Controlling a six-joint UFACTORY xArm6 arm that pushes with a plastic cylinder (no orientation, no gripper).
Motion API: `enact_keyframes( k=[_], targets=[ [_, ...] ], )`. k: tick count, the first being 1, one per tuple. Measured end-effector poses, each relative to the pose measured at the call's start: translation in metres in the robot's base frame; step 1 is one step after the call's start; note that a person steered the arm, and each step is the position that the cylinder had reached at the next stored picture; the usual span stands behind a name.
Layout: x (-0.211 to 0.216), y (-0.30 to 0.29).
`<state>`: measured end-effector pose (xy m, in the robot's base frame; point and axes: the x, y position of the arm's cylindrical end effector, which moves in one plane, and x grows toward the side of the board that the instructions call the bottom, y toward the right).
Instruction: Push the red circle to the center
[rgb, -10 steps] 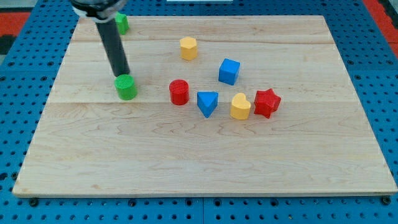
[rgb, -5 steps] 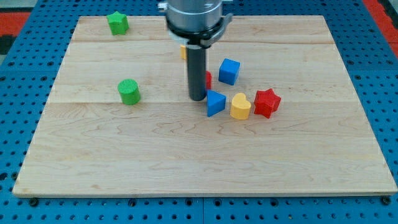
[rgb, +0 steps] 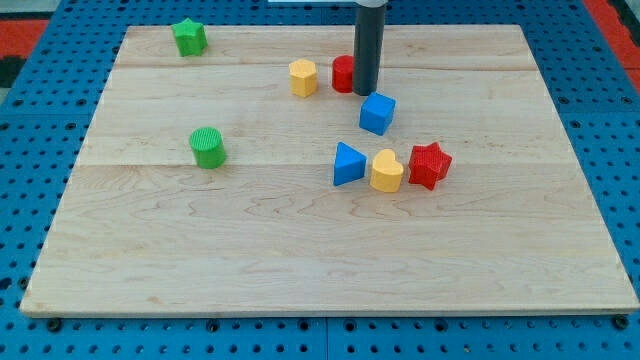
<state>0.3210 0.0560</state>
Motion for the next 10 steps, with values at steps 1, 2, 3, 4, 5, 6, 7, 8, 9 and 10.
enact_keyframes(
  k=[1, 2, 3, 4, 5, 6, 7, 8, 9, 10],
  targets=[
    [0.000, 0.002],
    [-0.001, 0.002],
    [-0.001, 0.002],
    [-0.001, -0.006],
    [-0.009, -0.033],
    [-0.048, -0.039],
    [-0.065, -0.040],
    [-0.042, -0.048],
    [-0.060, -0.085],
    [-0.083, -0.087]
  ],
)
